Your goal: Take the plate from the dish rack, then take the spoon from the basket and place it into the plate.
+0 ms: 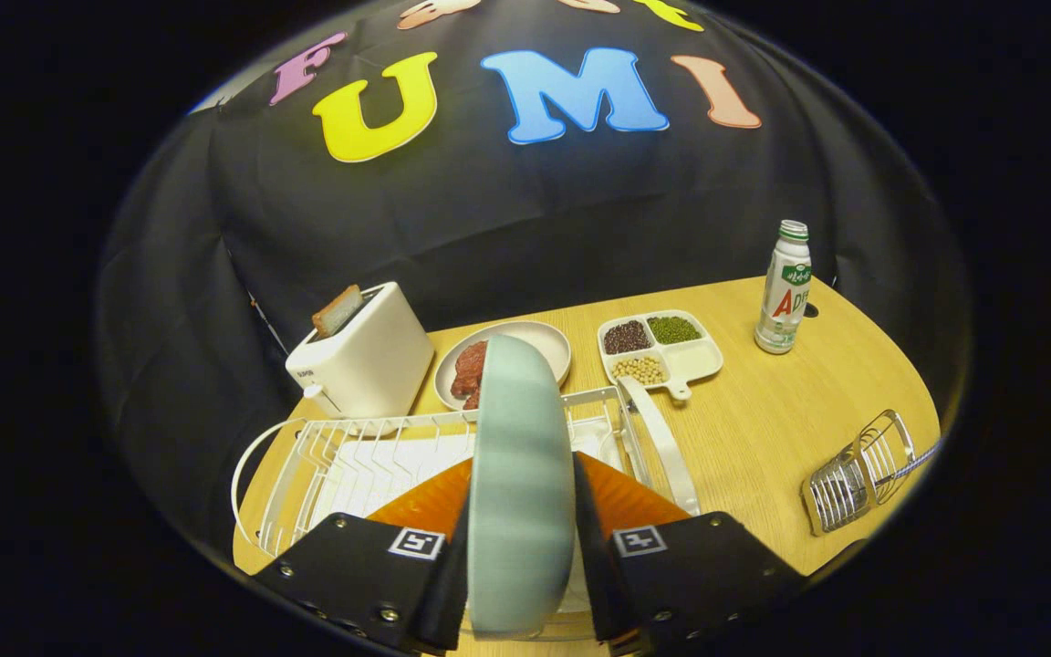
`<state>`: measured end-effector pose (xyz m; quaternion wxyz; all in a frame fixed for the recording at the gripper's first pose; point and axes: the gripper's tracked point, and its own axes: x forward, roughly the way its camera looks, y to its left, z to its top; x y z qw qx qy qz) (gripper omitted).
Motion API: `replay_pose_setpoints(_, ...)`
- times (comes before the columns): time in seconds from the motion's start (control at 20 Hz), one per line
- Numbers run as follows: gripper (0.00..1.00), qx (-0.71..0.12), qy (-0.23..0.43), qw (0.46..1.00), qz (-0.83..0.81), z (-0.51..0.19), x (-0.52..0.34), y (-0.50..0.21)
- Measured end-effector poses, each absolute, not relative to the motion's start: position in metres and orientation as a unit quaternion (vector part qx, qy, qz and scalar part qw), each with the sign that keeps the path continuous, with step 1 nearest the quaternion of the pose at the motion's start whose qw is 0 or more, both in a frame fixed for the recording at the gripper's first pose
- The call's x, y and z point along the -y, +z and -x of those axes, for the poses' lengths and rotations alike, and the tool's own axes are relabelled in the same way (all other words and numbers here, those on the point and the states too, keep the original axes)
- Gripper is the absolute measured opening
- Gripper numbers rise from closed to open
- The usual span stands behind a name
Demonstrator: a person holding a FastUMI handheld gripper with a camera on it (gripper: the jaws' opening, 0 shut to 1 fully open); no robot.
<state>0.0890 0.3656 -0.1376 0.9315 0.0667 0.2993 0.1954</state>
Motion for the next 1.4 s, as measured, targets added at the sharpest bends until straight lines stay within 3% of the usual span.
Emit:
replay_pose_setpoints(0.1,0.39,-0.309,0.182,0.932,-0.059,-0.09,-0.361,-0.14)
replay_pose_setpoints(0.3,0.32,-0.322,0.141,0.936,-0.031,-0.092,-0.352,-0.14)
replay_pose_setpoints(1.1,0.3,-0.239,0.064,0.933,0.261,-0.07,-0.375,-0.07)
replay_pose_setpoints(1.4,0.3,-0.221,0.043,0.933,0.279,-0.045,-0.347,-0.041)
